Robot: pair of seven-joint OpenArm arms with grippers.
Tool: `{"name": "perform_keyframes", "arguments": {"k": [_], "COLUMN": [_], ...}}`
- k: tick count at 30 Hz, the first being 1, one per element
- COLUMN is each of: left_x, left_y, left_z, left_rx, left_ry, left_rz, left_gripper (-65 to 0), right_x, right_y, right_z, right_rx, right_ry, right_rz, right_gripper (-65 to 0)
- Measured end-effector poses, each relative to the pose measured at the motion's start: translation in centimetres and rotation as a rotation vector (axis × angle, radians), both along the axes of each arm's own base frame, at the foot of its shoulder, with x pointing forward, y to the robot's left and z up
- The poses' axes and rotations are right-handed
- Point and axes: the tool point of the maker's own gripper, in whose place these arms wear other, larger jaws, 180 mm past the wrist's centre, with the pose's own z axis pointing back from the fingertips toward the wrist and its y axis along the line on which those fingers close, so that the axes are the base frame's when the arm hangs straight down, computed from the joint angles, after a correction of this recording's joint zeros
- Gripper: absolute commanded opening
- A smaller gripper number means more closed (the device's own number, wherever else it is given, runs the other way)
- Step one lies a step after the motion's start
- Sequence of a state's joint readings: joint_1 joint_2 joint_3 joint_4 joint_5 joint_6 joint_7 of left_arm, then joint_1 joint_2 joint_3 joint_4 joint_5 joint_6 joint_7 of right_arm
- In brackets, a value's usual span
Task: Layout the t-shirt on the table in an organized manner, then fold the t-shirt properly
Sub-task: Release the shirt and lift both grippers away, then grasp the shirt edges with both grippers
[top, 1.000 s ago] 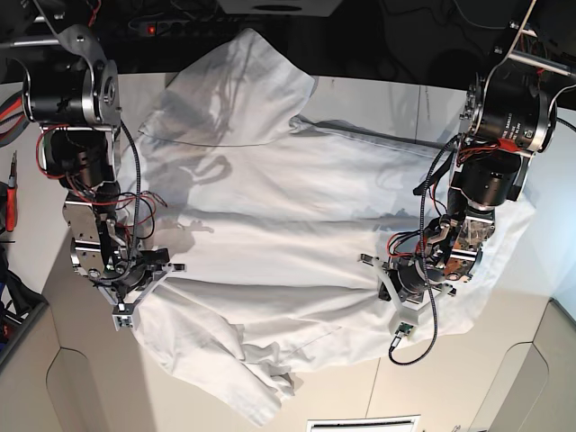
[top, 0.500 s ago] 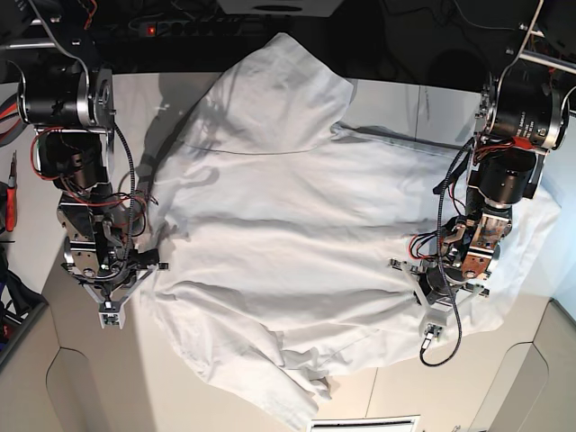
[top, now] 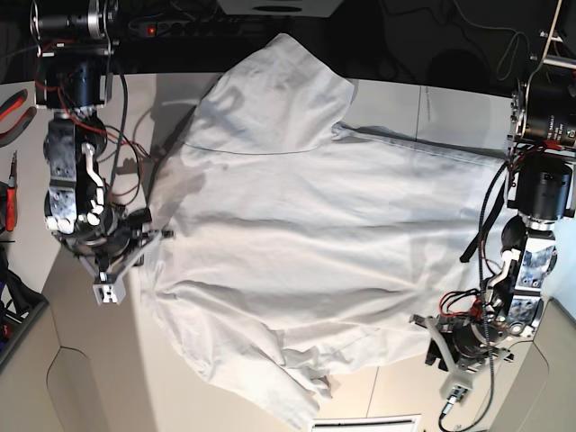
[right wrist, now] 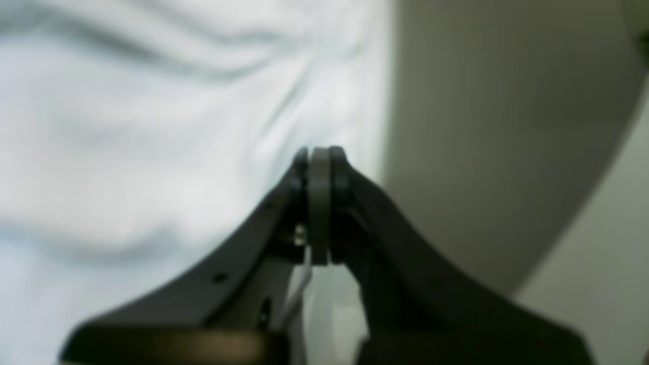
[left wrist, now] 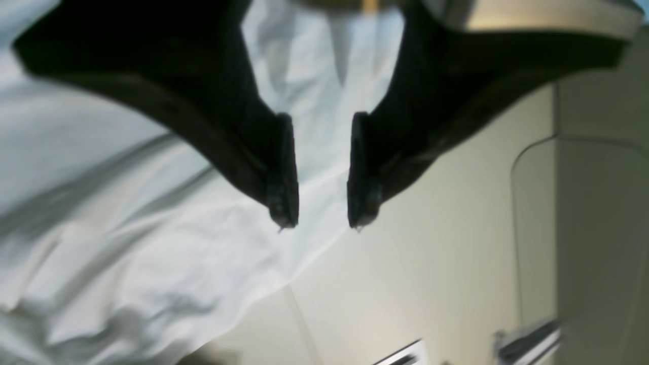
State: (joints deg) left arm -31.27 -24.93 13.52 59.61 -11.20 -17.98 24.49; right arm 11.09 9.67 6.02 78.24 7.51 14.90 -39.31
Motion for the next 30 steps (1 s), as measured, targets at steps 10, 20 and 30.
{"name": "perform_keyframes", "arguments": {"k": [10, 20, 30], "left_x": [-2.7, -4.4, -4.4], "left_y": [4.8, 4.4, 4.4], "left_z": [-2.4, -4.7, -4.6], "left_rx": [0.082, 0.079, 0.078], "left_ry": [0.067, 0.112, 0.108], "left_rz": [0.053, 0.046, 0.045], "left_gripper": [-44.3, -44.3, -44.3], "right_x": [-11.1, -16.7, -18.2], "right_y": [0.0, 1.6, 6.1], "right_z": [1.4, -0.3, -4.7], "right_rx": [0.367, 0.61, 0.661], "right_ry": [-0.013, 0.022, 0.163], "right_rz": [-0.046, -0.167, -0.138], "right_gripper": [-40.8, -40.8, -40.8]}}
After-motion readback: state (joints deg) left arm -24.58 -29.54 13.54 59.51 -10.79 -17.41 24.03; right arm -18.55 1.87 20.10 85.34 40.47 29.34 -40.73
